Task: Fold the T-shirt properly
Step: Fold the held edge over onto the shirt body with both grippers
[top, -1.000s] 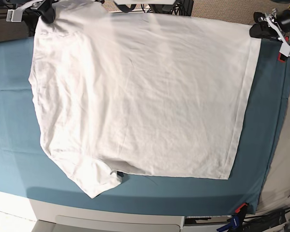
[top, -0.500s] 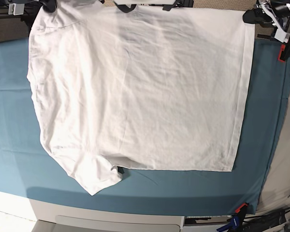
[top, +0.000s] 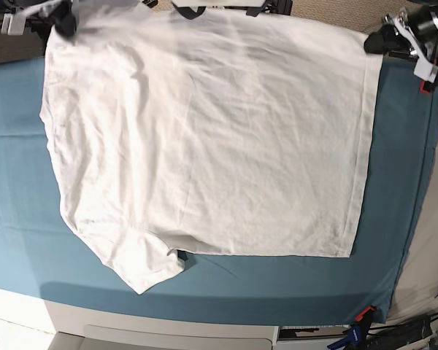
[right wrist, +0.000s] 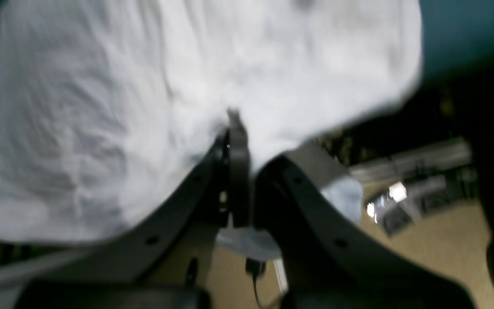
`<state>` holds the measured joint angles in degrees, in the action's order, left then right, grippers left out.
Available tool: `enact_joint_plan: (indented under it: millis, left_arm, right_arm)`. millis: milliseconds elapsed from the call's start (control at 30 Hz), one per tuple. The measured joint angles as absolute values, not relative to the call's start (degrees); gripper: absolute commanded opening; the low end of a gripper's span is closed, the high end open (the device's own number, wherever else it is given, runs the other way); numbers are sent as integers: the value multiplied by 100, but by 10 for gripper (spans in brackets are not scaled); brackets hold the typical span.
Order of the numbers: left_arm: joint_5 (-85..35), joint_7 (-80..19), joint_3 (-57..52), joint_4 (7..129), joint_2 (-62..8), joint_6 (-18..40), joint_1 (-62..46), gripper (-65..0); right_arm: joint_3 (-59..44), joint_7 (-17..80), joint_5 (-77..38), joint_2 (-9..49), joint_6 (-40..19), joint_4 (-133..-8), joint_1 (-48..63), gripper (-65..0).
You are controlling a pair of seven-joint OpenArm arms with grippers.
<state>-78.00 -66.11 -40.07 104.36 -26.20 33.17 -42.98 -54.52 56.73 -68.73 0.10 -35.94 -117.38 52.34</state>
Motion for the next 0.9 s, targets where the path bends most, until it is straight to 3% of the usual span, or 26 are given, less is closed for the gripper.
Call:
enact_joint_plan:
  millis: [267,400,700,900]
  left_arm:
    - [-7450,-6427,-4010,10433,-2620,3310,-3675,-650]
    - [-7260,-6326,-4010,10429,-2604,3332,-3387,-650]
    - [-6230,-5883,-3301,10407,-2849,3072,-2735,-650]
    - [-5408,-5577,-2556,10398,-2891,2803,-2182,-650]
  right_arm:
    - [-5452,5448,-5964,-3,-3592,-11734,4007,-650]
    - [-5304,5183,-5249,-1,-3275,-11725,3426,-650]
    - [-3607,4515,-3328,220,-2805,-11710,2672,-650]
    - [-3181,4300,-2567,222,-2526,-11701,2241,-650]
